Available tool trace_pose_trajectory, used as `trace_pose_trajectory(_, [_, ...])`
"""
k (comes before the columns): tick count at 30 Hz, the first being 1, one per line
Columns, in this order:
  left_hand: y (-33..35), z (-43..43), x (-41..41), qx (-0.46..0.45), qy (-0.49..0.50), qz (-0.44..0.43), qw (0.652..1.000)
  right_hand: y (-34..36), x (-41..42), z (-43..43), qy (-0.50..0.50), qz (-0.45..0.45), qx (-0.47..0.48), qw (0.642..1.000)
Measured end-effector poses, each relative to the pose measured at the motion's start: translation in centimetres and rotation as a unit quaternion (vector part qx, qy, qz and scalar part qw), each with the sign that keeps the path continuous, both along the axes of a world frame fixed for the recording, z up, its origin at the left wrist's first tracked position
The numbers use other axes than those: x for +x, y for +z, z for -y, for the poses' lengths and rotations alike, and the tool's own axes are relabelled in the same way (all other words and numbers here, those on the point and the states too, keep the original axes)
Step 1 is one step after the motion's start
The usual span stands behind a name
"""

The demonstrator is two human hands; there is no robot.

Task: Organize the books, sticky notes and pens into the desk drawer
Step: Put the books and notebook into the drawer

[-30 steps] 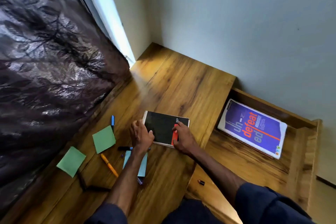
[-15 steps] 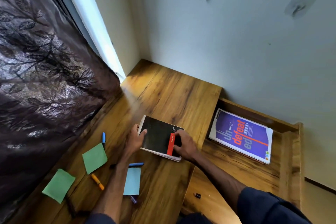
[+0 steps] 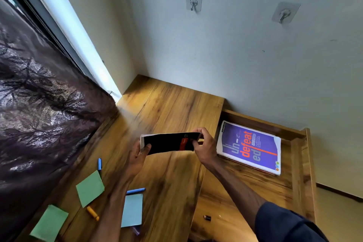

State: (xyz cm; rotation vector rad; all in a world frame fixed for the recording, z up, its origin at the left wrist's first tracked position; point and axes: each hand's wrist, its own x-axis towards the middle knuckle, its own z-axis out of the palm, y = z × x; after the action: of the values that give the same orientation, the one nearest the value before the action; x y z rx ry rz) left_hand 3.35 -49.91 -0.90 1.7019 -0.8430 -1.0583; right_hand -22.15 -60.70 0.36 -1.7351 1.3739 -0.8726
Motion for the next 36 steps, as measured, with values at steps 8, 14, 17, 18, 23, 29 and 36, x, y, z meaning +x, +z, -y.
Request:
trace_pose_trajectory(8, [-2.7, -0.7, -1.2, 0.086, 0.002, 0.079, 0.993, -3.0, -1.3, -1.3, 0.035, -0.07, 0.053, 0.996])
trace_pose_trajectory(14, [-0.3, 0.2, -3.0, 0.066, 0.018, 0.139, 0.988, -2.5, -1.7, -0.7, -0.01, -0.046, 0.084, 0.995])
trace_pose_trajectory(17, [1.8, 1.4, -5.0, 0.05, 0.013, 0.158, 0.986, -2.4, -2.8, 0.3, -0.031, -0.057, 0.114, 0.991])
trace_pose_trajectory(18, [2.5, 1.9, -5.9, 0.047, 0.01, 0.161, 0.986, -2.5, -3.4, 0.5, -0.043, -0.062, 0.122, 0.99])
trace_pose_trajectory(23, [4.6, 4.7, -11.1, 0.045, -0.07, 0.187, 0.979, -3.7, -8.8, 0.9, -0.136, -0.038, 0.155, 0.978])
trace_pose_trajectory(29, [2.9, 6.7, -19.0, 0.072, -0.216, 0.203, 0.952, -7.1, -18.9, -1.7, -0.269, 0.052, 0.226, 0.935])
trace_pose_trajectory(36, [-2.9, 6.6, -28.9, 0.203, -0.358, 0.212, 0.886, -9.6, -27.6, -5.0, -0.328, -0.007, 0.288, 0.9])
